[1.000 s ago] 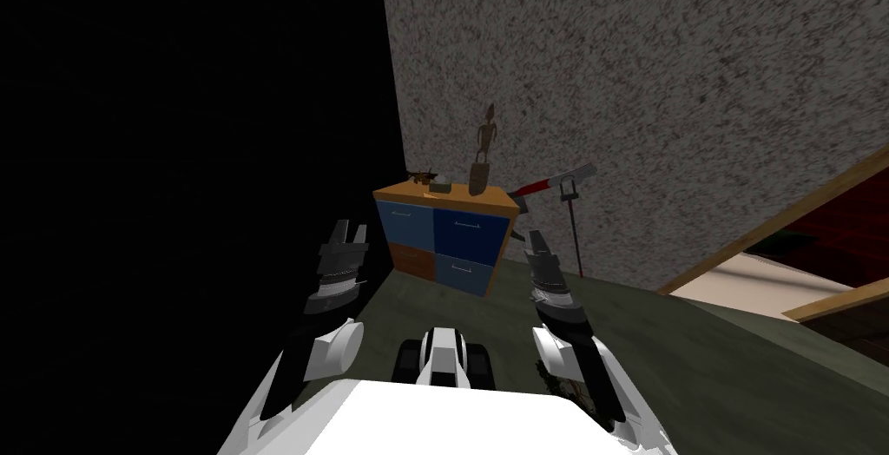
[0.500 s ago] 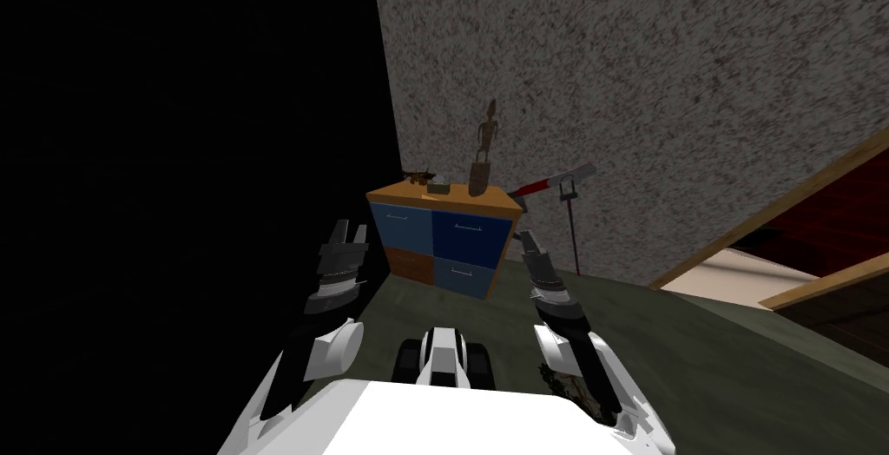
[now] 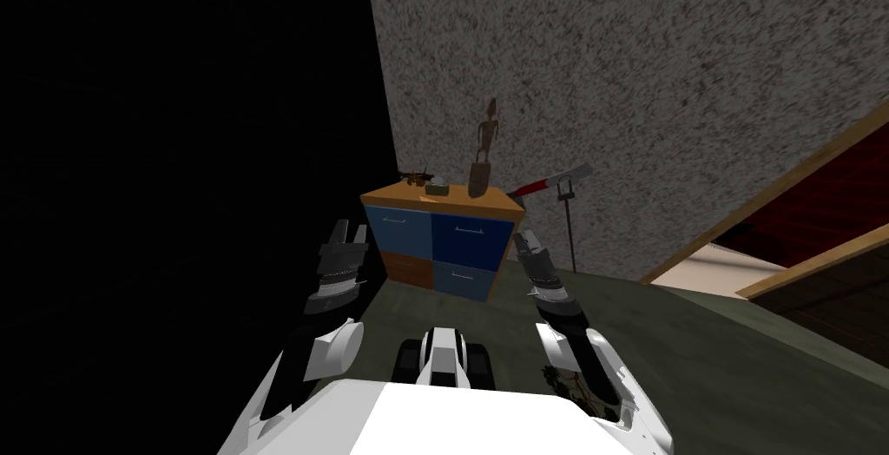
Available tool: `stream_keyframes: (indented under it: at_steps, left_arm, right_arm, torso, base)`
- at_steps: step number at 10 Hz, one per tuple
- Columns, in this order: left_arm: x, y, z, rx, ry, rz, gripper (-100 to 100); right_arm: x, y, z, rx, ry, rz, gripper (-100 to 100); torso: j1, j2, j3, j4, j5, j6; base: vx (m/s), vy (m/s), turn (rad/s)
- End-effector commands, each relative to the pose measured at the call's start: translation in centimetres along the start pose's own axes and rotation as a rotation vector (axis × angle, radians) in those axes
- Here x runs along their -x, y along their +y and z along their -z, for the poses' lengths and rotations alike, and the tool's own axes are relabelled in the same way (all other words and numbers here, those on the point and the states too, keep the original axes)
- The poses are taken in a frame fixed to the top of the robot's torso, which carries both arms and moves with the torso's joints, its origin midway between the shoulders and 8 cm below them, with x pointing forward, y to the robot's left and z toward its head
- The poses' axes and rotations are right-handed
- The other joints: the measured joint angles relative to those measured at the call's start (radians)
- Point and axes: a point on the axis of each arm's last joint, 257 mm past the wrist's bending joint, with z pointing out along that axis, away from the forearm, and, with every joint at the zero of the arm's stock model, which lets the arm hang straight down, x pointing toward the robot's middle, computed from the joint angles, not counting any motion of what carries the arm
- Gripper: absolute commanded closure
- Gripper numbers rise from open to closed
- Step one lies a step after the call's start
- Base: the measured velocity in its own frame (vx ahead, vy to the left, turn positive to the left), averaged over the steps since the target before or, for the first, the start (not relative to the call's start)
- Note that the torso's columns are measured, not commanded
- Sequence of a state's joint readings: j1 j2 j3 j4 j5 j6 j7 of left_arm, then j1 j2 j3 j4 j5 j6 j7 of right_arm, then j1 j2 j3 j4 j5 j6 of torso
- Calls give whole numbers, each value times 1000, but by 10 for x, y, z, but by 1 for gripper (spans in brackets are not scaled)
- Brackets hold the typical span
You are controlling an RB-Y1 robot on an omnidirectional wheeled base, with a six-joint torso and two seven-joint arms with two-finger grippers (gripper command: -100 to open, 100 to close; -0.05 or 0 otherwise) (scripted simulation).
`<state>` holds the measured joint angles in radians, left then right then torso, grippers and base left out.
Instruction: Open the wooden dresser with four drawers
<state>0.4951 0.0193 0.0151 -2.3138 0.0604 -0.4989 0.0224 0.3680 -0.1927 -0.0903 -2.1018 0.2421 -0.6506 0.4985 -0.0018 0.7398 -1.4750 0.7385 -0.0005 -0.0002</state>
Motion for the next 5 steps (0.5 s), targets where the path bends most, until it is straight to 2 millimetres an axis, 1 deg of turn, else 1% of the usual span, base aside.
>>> stream_keyframes:
  at_steps: [1,2,3,4,5]
  left_arm:
    - [0,0,0,0,0,0,0]
    - [0,0,0,0,0,0,0]
    - [0,0,0,0,0,0,0]
    - [0,0,0,0,0,0,0]
    - [0,0,0,0,0,0,0]
  right_arm:
    - [-6,-5,0,6,25,114,-100]
    - [-12,-10,1,11,49,180,-100]
    - [-12,-10,1,12,49,207,-100]
    - [-12,-10,1,12,49,218,-100]
    - [-18,-16,2,18,73,293,-100]
  torso:
    - [2,-1,0,0,0,1]
    - [3,-2,-1,-1,1,0]
    - [3,-4,-3,-1,1,0]
    - [2,-3,-2,-1,1,0]
    - [0,1,0,0,0,0]
  base:
    - [73,66,-71]
    - [108,71,-114]
    - [92,63,-69]
    - [31,27,7]
    - [46,40,-112]
